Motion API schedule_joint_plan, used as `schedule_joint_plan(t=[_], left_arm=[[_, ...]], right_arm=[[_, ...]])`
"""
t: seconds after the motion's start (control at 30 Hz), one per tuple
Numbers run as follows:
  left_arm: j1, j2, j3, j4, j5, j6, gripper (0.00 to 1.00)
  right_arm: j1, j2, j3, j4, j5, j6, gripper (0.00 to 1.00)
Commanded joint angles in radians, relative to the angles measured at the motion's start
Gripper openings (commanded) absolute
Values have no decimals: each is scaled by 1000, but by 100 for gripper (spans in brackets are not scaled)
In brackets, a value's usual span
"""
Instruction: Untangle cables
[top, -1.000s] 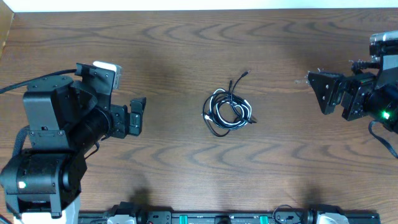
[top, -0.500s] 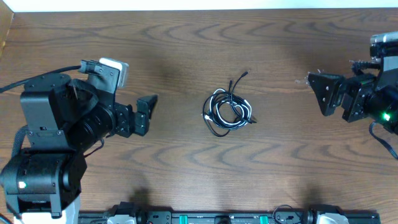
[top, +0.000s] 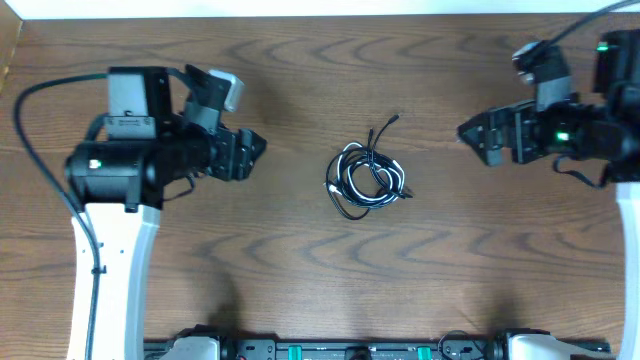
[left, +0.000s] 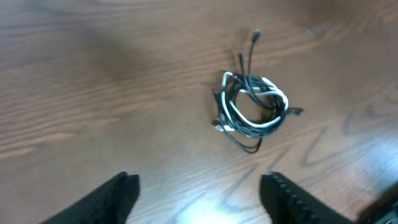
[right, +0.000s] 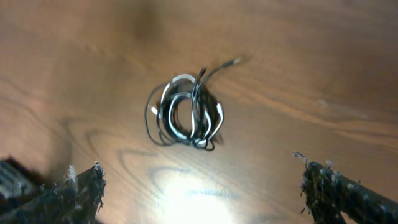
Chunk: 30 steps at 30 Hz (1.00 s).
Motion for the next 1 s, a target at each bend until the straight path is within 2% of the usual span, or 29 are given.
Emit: schedule_joint_plan(t=[0.0, 0.07, 0.13, 0.33, 0.43, 0.53, 0.73, 0.87, 0.93, 0.97], left_arm=[[-82, -56, -121, 71, -48, -17, 64], [-137, -94, -234, 173, -118, -87, 64], [-168, -107, -310, 237, -128, -130, 64], [-184, -105, -414, 275, -127, -191, 64], [-185, -105, -426, 275, -113, -236, 64], [-221, -104, -427, 289, -5, -283, 64], [-332, -104, -427, 428, -7, -436, 65], [-383, -104, -427, 483, -59, -436, 70], [-393, -103, -427, 482, -89, -414, 71], [-396, -104, -427, 482, -89, -384, 72]], right_arm=[[66, 12, -109, 65, 43, -26, 99], [105, 11, -184, 132, 43, -21, 99], [127, 11, -244, 180, 43, -21, 99], [133, 14, -378, 257, 34, -3, 99], [133, 14, -428, 295, 22, 24, 99], [133, 14, -483, 358, -24, 32, 99], [133, 16, -619, 537, -83, 92, 98], [166, 18, -697, 615, -101, 91, 99], [185, 19, -717, 644, -101, 91, 97], [208, 20, -740, 675, -101, 90, 86]])
